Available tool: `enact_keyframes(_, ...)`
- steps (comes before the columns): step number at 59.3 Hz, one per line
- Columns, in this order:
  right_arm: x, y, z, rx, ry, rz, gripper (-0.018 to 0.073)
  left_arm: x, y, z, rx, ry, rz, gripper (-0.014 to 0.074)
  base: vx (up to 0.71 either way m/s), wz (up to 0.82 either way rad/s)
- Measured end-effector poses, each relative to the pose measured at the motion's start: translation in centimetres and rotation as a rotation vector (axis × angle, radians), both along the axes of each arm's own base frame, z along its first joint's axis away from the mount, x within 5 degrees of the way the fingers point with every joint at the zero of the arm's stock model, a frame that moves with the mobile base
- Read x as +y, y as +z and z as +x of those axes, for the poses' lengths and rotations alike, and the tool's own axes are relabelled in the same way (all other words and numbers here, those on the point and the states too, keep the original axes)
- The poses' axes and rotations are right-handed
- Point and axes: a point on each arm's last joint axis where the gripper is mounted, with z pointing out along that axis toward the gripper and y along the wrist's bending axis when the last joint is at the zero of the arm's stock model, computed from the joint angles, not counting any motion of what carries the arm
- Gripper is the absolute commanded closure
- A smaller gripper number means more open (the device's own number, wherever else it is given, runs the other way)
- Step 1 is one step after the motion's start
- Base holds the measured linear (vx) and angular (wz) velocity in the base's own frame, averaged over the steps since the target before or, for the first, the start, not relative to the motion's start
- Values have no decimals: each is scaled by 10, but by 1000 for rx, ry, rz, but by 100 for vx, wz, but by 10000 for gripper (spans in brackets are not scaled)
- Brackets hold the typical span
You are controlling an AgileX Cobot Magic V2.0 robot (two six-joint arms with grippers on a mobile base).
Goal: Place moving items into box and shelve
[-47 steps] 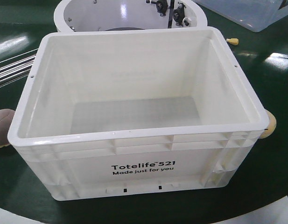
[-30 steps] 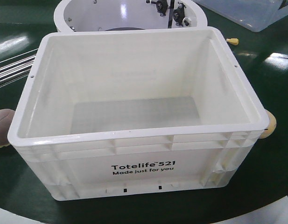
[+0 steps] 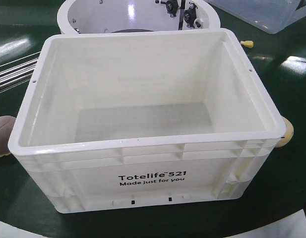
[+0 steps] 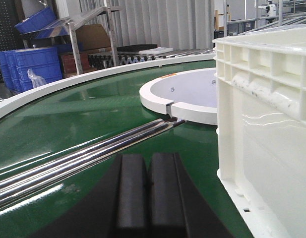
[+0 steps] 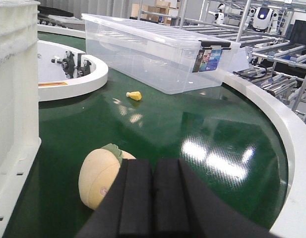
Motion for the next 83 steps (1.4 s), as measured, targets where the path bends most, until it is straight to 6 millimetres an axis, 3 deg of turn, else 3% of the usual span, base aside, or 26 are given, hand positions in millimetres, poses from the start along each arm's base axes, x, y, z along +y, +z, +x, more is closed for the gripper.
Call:
enact_keyframes(15,0,1,0,-15,2,-4,561,0,0,0,-2,0,-1,603,0,0)
enact_keyframes(22,2,12,0,-131,20,-12,561,1,5,0,-53,7,-1,603,0,0)
enact_keyframes(28,3,25,-1,-281,41,74,561,1,21,-3,-131,12,-1,603,0,0)
enact_keyframes(32,3,34,-3,-349,50,170,561,1,45,-8,-207,12,-1,603,0,0)
enact_keyframes(36,3,55,-8,-408,58,199,561,1,70,-15,-283,12,-2,603,0,0)
enact_keyframes(48,6,143,-43,-587,76,193,561,0,144,-48,-455,3,0,603,0,0)
enact_keyframes(57,7,196,-54,-630,79,188,561,0,187,-49,-470,-1,1,603,0,0)
enact_keyframes(61,6,211,-45,-609,76,191,561,0,201,-39,-450,-1,1,603,0,0)
enact_keyframes(66,4,214,-26,-546,68,198,561,0,204,-19,-383,-1,1,603,0,0)
enact_keyframes(83,-2,176,41,-166,15,246,545,-1,178,44,-41,-16,2,591,0,0)
